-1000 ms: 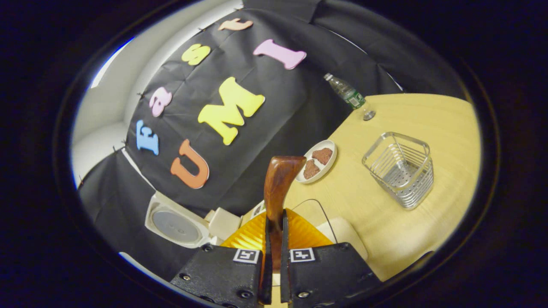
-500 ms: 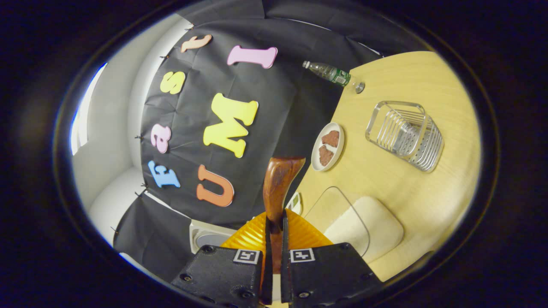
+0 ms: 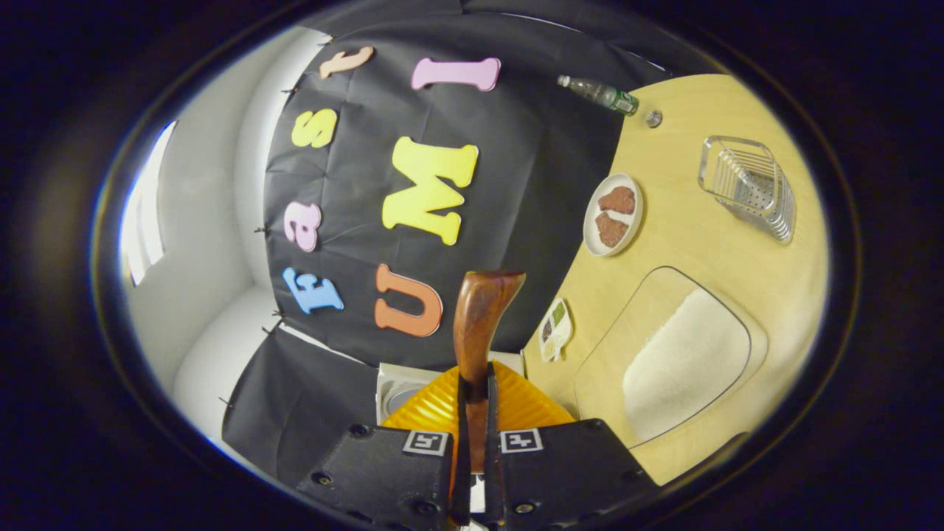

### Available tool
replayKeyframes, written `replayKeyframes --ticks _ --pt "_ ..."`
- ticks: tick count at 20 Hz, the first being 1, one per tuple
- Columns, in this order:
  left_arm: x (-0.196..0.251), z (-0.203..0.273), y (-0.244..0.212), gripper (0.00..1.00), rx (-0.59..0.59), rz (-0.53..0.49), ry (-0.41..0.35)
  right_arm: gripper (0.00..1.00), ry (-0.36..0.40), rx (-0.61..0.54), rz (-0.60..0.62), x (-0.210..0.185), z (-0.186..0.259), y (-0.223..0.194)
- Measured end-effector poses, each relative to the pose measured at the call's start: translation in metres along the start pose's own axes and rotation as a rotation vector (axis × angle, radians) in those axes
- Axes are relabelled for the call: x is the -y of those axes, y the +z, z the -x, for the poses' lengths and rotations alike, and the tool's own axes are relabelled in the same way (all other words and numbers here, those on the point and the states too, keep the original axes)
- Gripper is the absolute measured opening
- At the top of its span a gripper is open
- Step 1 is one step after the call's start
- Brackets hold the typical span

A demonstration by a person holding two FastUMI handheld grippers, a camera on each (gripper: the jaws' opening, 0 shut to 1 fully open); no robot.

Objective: Close the left gripper, press the button to open the rice cooker; take a wooden spoon from the chopstick holder with the right hand, scoop a spoonful of rice and pour it into the rice cooker, then put the wooden spoon back into the chopstick holder.

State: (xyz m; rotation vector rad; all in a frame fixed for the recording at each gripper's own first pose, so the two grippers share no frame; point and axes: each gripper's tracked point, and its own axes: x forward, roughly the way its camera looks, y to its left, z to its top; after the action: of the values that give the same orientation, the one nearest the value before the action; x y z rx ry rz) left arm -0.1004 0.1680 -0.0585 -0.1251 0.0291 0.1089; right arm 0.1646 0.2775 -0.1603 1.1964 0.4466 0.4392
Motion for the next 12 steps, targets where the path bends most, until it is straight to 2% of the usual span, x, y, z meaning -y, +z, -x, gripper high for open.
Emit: replayKeyframes --ticks 7,12 --pt "-0.031 0.01 0.006 0.94 0.033 0.009 0.027 0.12 -0.008 -0.064 0.168 -0.045 -0.052 -0.042" --pt "-0.04 0.016 0.008 0.94 0.043 -0.022 0.035 0.12 -0.014 -0.105 0.414 -0.076 -0.097 -0.086"
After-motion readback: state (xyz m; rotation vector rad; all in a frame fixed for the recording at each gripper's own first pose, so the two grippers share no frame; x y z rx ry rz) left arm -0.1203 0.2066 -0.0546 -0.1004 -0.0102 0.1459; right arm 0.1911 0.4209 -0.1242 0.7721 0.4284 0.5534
